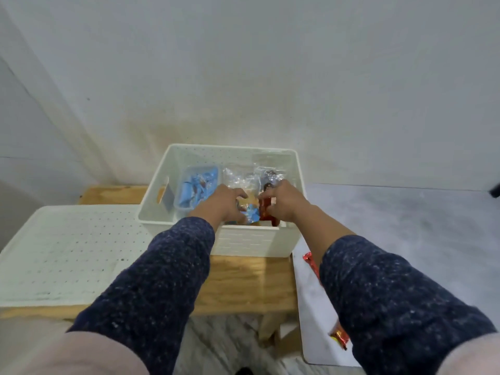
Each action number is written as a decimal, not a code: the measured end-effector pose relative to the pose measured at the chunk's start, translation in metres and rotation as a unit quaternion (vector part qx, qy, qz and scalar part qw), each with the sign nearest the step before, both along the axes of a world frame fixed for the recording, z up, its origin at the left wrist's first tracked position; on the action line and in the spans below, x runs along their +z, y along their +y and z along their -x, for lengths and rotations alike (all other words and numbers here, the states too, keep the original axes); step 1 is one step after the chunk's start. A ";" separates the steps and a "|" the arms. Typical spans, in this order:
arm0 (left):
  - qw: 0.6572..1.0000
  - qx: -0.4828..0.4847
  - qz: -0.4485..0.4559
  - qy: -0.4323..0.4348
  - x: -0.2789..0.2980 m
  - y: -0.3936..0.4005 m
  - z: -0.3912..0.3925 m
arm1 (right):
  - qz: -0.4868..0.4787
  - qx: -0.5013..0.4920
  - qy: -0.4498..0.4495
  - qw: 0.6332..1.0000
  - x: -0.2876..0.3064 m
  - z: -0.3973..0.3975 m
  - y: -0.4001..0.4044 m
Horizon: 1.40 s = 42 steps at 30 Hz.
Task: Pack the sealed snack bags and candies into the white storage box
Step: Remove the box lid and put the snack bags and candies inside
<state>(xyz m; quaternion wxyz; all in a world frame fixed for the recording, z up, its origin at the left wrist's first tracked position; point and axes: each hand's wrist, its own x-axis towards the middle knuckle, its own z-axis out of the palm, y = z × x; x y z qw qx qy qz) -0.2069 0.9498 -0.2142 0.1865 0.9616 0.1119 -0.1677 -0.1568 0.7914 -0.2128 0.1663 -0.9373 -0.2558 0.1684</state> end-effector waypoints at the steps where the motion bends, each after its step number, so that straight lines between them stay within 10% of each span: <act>1: 1.000 -0.005 -0.001 0.004 -0.002 0.002 -0.001 | 0.024 0.002 0.006 1.000 -0.001 -0.001 0.001; 18: 0.947 0.005 0.138 -0.291 0.006 -0.117 0.058 | -0.106 -0.130 -0.082 0.982 0.021 0.065 -0.144; 30: 0.965 0.058 0.110 -0.232 -0.115 -0.286 0.168 | -0.057 -0.135 -0.099 0.984 -0.080 0.149 -0.336; 42: 0.985 0.041 0.034 -0.161 -0.182 -0.285 0.133 | -0.055 -0.129 -0.058 0.988 -0.167 0.125 -0.389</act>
